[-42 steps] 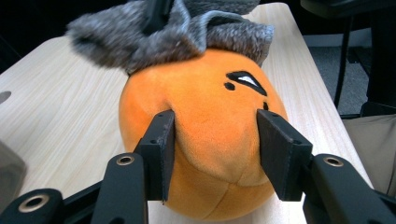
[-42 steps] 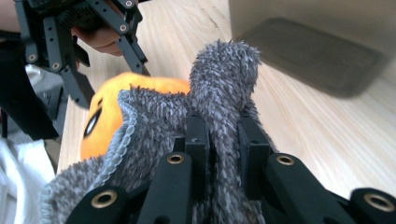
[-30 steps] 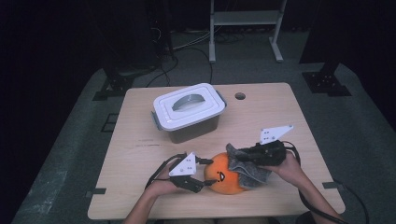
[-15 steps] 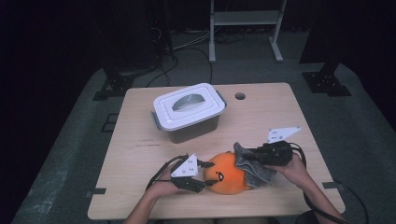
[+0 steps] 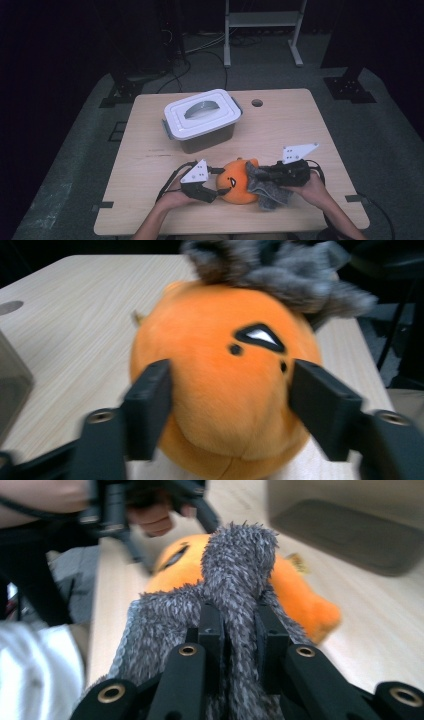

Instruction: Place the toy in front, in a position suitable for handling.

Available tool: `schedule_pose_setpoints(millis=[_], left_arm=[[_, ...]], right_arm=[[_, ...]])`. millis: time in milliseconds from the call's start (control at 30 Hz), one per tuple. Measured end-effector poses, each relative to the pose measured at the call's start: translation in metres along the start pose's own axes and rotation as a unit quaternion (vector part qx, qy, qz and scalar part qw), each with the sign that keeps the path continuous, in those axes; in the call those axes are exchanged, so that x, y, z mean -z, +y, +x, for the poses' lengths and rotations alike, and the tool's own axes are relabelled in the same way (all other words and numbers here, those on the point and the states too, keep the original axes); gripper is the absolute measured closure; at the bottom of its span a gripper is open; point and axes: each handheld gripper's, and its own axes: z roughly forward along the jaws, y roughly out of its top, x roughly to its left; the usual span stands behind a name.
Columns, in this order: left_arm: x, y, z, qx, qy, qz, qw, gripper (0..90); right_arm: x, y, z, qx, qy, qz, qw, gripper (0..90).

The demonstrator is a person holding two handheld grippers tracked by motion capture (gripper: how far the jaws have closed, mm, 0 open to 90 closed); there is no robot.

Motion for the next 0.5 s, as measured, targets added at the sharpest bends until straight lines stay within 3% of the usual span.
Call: schedule_pose_setpoints(millis=[67, 167, 300, 433, 500], left_arm=[[-0.004, 0.0, -0.001, -0.002, 0.0, 0.002, 1.0, 17.9], [-0.009, 0.0, -0.002, -0.017, 0.017, 0.015, 0.9996, 24.9], [-0.01, 0.005, -0.002, -0.006, 0.033, 0.007, 0.9994, 38.0], [-0.01, 0.007, -0.001, 0.0, 0.039, 0.015, 0.9991, 40.2], [-0.008, 0.005, 0.001, 0.01, 0.038, 0.012, 0.9992, 40.5]], right_arm=[[0.0, -0.001, -0.008, -0.012, -0.011, -0.004, 0.9999, 77.2], [-0.001, 0.0, -0.015, -0.021, -0.012, -0.009, 0.9997, 77.2], [-0.005, 0.011, -0.003, 0.002, 0.004, -0.02, 0.9998, 77.2], [-0.016, 0.022, 0.013, 0.044, 0.009, -0.003, 0.999, 77.1], [-0.015, 0.02, 0.012, 0.042, 0.011, -0.005, 0.999, 77.1]])
